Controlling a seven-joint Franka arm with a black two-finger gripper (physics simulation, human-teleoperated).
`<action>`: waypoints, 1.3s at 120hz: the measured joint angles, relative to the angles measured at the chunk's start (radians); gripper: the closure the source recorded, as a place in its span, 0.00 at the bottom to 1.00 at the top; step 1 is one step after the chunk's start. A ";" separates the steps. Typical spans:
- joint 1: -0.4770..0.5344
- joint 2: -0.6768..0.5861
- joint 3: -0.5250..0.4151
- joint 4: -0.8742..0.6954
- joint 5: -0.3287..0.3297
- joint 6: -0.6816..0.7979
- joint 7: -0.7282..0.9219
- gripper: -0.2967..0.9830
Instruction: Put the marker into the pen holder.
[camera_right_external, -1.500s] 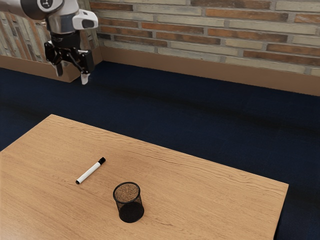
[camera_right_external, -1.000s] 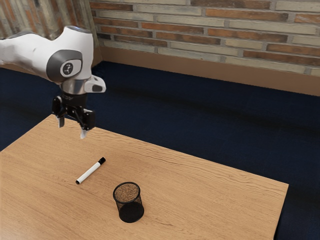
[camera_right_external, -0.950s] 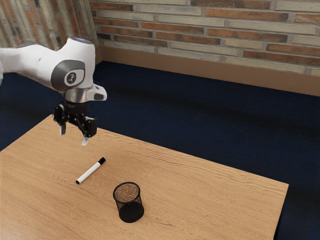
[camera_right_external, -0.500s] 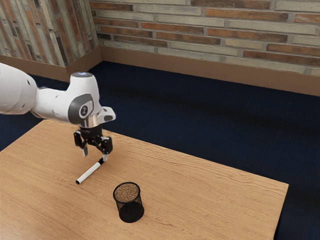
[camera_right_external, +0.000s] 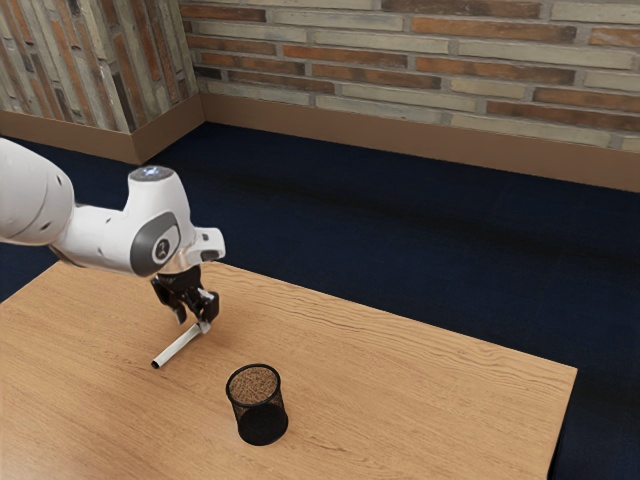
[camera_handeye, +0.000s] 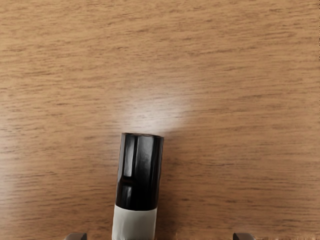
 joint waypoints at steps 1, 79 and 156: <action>0.000 0.000 0.000 -0.001 -0.001 0.001 0.003 0.50; 0.018 0.001 0.002 -0.033 -0.041 0.028 0.125 0.55; 0.028 0.045 -0.002 0.004 -0.043 0.029 0.165 0.57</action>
